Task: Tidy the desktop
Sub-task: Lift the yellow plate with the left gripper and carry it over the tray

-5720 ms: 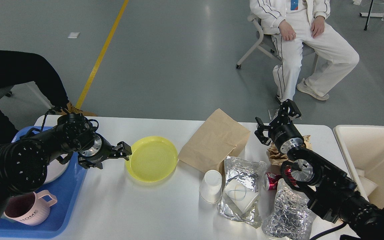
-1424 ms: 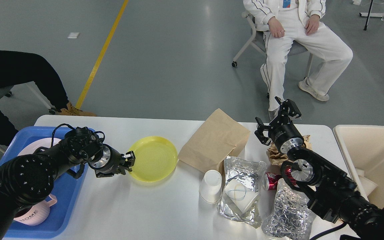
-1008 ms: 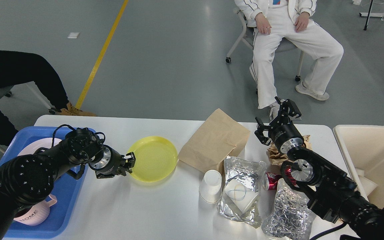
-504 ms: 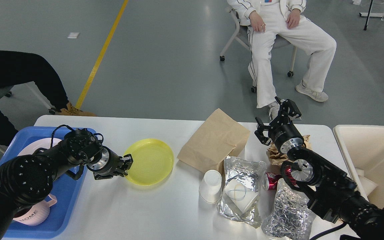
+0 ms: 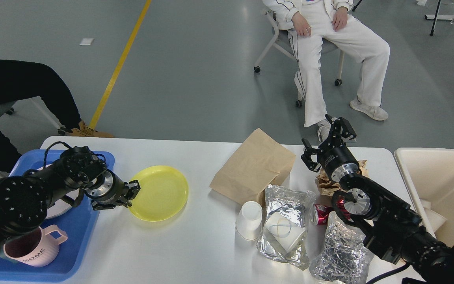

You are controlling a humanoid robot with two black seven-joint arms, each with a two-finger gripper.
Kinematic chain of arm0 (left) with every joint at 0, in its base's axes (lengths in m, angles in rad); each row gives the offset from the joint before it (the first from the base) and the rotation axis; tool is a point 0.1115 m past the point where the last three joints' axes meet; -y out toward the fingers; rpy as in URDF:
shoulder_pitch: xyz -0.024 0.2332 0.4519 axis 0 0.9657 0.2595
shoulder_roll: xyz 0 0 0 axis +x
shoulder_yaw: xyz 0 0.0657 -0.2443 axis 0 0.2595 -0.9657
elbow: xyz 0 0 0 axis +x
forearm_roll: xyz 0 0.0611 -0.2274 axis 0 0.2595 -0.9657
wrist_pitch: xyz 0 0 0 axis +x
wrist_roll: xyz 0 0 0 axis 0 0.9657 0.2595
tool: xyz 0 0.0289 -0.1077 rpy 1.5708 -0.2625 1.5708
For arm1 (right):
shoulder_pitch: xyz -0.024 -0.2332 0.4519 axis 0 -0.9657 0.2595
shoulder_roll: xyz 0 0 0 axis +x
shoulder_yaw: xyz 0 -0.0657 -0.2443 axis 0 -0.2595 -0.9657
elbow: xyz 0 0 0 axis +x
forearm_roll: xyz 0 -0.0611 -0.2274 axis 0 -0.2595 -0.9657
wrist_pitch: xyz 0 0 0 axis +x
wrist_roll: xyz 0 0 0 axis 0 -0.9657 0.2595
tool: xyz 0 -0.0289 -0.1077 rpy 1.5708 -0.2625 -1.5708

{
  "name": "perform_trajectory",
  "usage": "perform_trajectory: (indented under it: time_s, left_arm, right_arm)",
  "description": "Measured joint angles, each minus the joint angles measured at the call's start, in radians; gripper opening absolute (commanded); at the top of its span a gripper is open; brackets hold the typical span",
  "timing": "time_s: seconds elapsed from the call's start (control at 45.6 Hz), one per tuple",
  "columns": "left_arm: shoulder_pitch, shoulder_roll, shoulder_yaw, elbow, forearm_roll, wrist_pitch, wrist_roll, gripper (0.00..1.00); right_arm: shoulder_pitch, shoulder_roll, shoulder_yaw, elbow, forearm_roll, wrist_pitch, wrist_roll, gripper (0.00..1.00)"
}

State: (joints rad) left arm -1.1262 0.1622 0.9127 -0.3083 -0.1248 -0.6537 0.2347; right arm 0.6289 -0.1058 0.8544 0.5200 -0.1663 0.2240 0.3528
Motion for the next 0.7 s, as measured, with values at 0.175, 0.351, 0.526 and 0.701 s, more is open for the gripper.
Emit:
perform_trajectory:
  time_s: [0.175, 0.351, 0.526, 0.701]
  left_arm:
    - [-0.044, 0.043, -0.022, -0.003, -0.001, -0.005, -0.001, 0.00]
    - [-0.102, 0.098, -0.063, -0.005, -0.001, -0.081, 0.024, 0.00]
    - [-0.174, 0.166, -0.120, -0.006, -0.001, -0.199, 0.092, 0.00]
    - [-0.195, 0.278, -0.160, -0.006, -0.001, -0.244, 0.110, 0.00]
  right_arm:
    - [0.000, 0.000, 0.000, 0.000, 0.000, 0.000, 0.000, 1.00]
    - [0.000, 0.000, 0.000, 0.000, 0.000, 0.000, 0.000, 1.00]
    - [0.000, 0.000, 0.000, 0.000, 0.000, 0.000, 0.000, 1.00]
    - [0.000, 0.000, 0.000, 0.000, 0.000, 0.000, 0.000, 1.00]
